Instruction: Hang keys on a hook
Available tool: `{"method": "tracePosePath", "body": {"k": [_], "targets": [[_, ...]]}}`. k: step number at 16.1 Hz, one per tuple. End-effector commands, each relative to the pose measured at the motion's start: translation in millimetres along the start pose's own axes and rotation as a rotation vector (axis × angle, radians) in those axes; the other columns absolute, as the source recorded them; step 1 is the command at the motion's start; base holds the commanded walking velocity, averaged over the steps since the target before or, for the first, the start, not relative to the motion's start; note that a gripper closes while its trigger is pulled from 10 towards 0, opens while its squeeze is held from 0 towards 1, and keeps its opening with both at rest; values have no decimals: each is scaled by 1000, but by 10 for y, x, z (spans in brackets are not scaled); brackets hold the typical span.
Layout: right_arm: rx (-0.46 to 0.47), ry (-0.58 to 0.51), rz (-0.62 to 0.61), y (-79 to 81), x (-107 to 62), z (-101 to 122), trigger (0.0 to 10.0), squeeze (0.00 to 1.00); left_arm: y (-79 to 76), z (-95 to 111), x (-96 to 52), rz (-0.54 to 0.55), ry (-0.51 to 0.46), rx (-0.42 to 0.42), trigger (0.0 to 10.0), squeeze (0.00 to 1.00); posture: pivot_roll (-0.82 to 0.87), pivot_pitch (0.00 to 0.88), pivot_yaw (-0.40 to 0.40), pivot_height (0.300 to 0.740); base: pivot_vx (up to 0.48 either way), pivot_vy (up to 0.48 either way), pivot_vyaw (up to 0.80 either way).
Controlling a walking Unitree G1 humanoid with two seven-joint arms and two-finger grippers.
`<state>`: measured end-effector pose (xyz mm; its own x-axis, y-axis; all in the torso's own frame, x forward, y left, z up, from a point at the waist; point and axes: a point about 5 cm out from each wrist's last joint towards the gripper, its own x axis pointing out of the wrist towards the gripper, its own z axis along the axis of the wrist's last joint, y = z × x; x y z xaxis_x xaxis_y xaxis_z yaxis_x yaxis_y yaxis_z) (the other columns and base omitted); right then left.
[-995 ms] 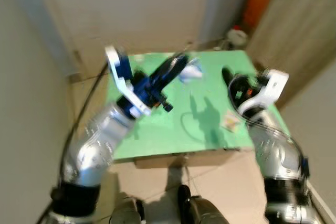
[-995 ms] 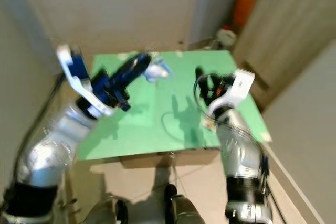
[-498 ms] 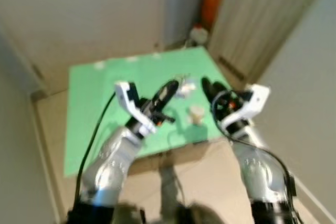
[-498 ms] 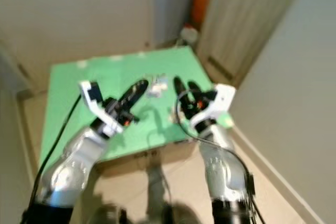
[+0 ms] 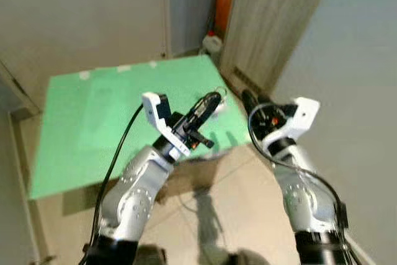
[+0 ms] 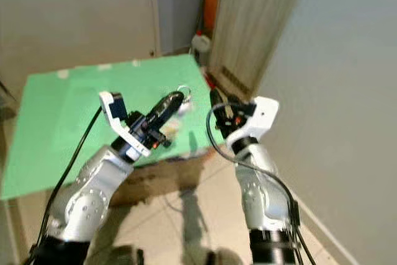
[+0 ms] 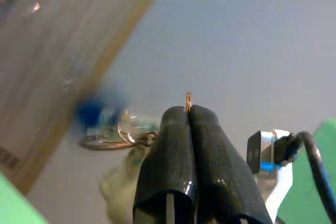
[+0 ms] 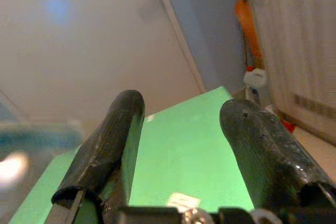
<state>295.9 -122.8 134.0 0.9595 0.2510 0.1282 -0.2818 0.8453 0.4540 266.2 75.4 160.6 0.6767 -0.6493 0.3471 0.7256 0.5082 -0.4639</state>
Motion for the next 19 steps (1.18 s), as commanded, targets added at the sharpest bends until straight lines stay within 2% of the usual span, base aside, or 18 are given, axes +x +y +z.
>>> {"method": "tracePosePath", "body": {"k": [1, 8, 13, 17, 19], "targets": [[-19, 23, -76, -186, -68, -16, 10000, 0, -97, -51, 89, -63, 19, -10, 10000, 0, 33, 94, -17, 740, 0, -469, -800], [-46, 12, -147, -315, -39, 20, 10000, 0, -201, -13, 206, -173, 28, 17, 10000, 0, 16, 66, -12, 740, 0, -470, -800], [-44, -1, -170, -340, -60, 27, 10000, 0, -243, 65, 291, -211, 14, 32, 10000, 0, 4, 71, -1, 740, 0, -469, -800], [-49, -12, -178, -357, -68, 43, 10000, 0, -146, 78, 349, -103, 14, 59, 10000, 0, -2, 77, 4, 740, 0, -116, -800], [-75, -23, -170, -337, -77, 48, 10000, 0, -121, 104, 345, -92, 15, 63, 10000, 0, -2, 82, 4, 740, 0, 0, -238]]}}
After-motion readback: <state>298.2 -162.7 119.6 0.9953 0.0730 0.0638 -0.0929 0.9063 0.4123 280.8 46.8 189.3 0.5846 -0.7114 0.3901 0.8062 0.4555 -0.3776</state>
